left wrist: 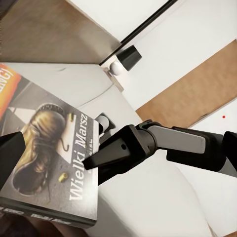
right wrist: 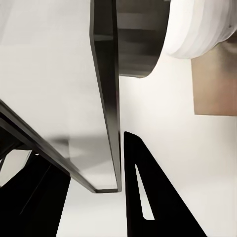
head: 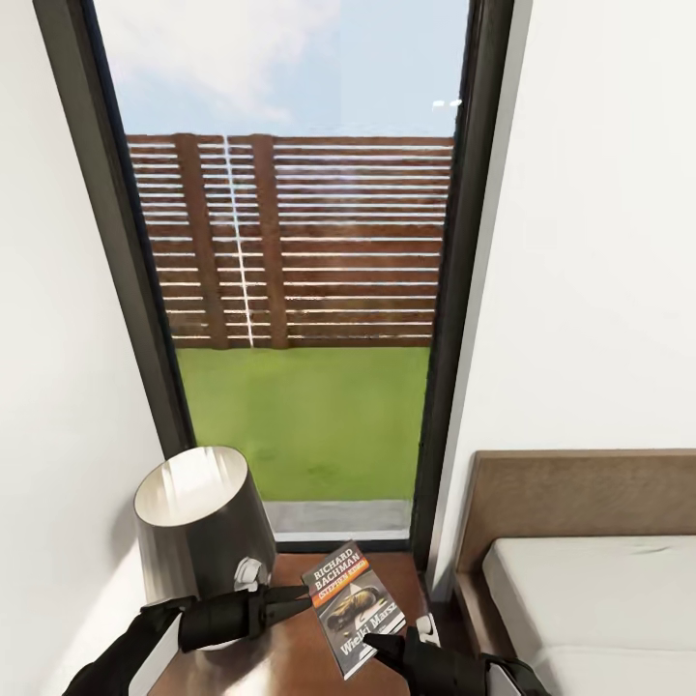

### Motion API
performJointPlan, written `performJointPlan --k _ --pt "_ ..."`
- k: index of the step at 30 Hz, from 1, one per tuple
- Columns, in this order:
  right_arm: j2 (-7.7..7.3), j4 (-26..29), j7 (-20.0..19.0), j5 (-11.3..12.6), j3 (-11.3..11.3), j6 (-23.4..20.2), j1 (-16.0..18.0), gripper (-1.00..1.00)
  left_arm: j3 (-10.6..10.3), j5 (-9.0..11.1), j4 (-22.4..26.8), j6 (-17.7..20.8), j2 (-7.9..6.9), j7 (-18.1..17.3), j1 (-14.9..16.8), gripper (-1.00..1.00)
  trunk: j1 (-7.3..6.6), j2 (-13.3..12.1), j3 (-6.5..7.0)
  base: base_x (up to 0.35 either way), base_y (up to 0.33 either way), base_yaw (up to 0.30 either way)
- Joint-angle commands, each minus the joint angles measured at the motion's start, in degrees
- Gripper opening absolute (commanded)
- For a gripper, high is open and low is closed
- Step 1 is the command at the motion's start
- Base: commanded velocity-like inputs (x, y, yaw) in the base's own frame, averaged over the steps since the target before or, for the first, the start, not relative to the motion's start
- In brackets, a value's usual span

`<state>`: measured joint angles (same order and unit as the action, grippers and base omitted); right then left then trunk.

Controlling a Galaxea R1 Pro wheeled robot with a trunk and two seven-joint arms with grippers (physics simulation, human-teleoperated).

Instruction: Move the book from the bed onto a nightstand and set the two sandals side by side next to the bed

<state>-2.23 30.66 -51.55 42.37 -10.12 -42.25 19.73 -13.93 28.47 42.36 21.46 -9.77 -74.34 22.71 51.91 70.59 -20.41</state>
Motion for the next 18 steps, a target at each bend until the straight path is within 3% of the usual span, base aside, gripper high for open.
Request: performJointPlan --k 1,18 --pt "-0.06 0.0 0.0 0.5 -0.2 -0.3 0.0 -1.0 -0.3 0.5 0.0 0.6 -0.08 0.0 0.1 1.0 0.23 0.5 -0.25 0.0 0.0 0.0" --pt "-0.06 0.1 0.0 0.6 -0.3 -0.3 0.0 -1.0 -0.3 0.5 0.0 0.6 -0.08 0.0 0.1 1.0 3.96 7.3 -3.3 0.0 0.0 0.0"
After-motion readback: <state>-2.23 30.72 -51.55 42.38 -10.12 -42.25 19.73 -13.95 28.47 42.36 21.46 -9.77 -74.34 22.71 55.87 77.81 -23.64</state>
